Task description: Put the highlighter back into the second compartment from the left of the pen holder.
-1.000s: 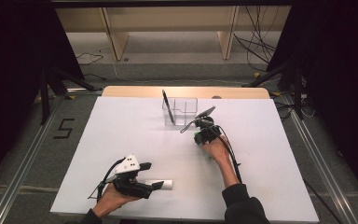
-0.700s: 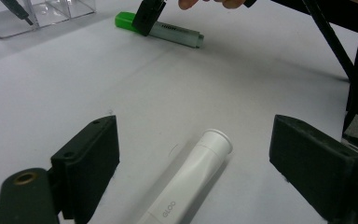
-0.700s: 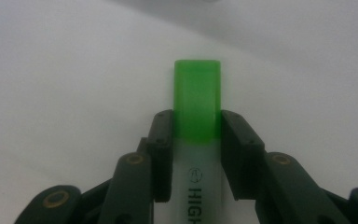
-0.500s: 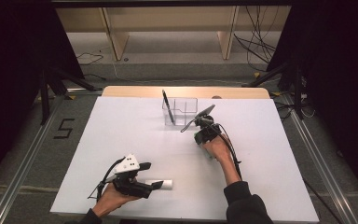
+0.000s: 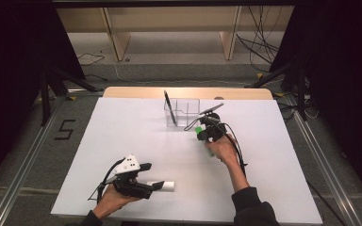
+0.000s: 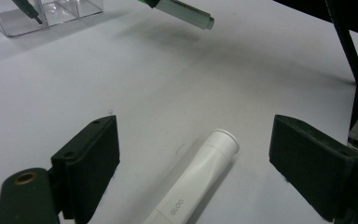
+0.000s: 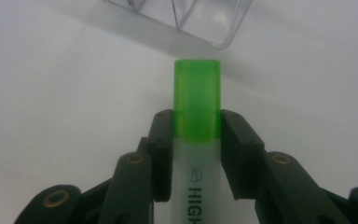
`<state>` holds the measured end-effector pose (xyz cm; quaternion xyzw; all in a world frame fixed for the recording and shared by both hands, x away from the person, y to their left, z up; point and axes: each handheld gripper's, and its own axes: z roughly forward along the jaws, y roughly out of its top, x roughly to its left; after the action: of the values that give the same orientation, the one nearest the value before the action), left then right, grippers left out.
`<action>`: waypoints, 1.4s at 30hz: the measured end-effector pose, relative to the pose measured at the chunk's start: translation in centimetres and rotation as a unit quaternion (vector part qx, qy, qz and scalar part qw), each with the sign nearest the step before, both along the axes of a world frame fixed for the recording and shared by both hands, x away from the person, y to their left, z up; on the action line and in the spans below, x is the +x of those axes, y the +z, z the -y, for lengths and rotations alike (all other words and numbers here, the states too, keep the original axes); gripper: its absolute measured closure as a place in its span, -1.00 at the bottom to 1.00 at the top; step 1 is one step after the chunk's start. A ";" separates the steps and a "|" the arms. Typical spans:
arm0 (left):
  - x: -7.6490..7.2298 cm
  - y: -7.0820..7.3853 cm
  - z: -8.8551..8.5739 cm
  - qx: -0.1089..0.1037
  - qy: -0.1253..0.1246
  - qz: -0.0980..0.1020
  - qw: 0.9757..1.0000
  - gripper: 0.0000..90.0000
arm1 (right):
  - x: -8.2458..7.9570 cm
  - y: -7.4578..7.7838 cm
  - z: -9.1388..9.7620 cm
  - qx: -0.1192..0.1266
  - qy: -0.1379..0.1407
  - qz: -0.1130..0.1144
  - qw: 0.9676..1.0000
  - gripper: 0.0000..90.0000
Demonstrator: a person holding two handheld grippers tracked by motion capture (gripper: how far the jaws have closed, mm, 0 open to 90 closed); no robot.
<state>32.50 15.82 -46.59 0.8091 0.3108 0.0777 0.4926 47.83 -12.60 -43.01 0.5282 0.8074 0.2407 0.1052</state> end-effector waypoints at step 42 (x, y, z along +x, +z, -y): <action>0.3 -0.1 -0.1 0.008 0.016 -0.010 1.000 -0.65 | 2.5 5.6 -1.0 0.134 -0.051 0.236 0.961 0.50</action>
<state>32.78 15.95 -46.73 0.8086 0.3276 0.0801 0.4821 50.36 -11.64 -37.45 0.5056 0.6920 0.4595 0.2332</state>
